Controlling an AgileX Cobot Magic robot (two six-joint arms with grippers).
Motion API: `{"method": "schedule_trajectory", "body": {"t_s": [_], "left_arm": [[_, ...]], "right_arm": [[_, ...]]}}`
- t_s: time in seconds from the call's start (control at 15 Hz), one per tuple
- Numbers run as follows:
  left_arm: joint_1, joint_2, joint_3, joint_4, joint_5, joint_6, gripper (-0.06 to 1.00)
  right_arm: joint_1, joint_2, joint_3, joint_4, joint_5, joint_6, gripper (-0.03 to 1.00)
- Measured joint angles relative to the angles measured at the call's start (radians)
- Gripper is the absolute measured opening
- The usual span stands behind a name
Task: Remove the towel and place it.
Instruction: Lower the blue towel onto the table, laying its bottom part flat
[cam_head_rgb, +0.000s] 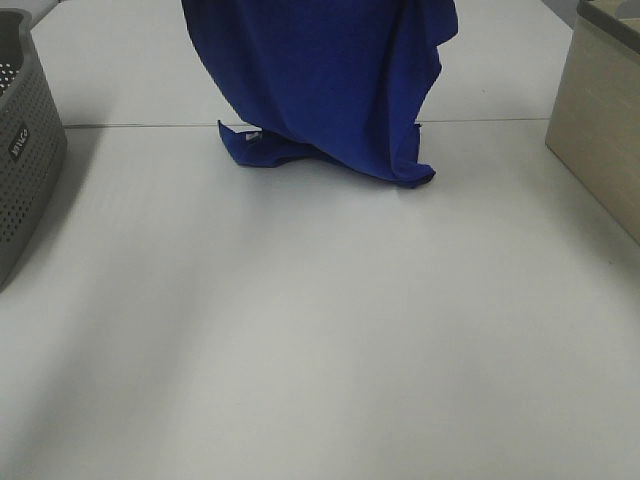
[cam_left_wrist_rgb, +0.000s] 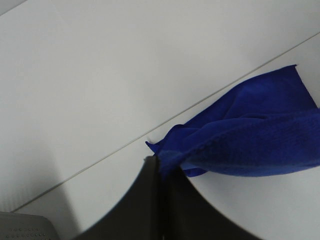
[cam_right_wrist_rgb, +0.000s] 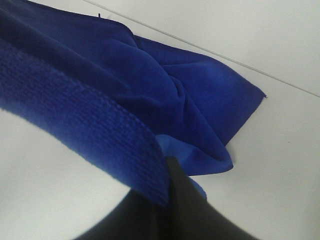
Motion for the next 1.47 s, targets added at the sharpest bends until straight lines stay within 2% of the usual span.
{"method": "schedule_trajectory", "body": {"t_s": [0.27,0.33,0.47,0.73,1.07,1.27,1.47], "left_arm": [[0.001,-0.073,0.127,0.0,0.002,-0.016,0.0],[0.002,-0.165,0.259,-0.002,0.002,-0.027,0.0],[0.002,-0.275,0.403,-0.009,0.003,-0.057,0.0],[0.001,-0.473,0.645,-0.035,-0.002,-0.064,0.0],[-0.008,-0.724,0.948,-0.137,-0.014,-0.109,0.0],[-0.011,-0.876,1.146,-0.186,-0.033,-0.139,0.0],[-0.012,-0.999,1.331,-0.3,-0.045,-0.146,0.0]], "right_arm": [[-0.002,-0.002,0.0,0.001,0.003,-0.003,0.02],[-0.002,-0.024,0.008,0.025,0.003,-0.003,0.02],[-0.002,-0.091,0.073,0.065,0.003,-0.002,0.02],[-0.001,-0.251,0.278,0.154,0.002,-0.002,0.02],[0.01,-0.498,0.655,0.225,-0.005,-0.002,0.02],[0.012,-0.605,0.807,0.261,-0.009,-0.003,0.02],[0.018,-0.691,0.955,0.264,-0.01,-0.003,0.02]]}}
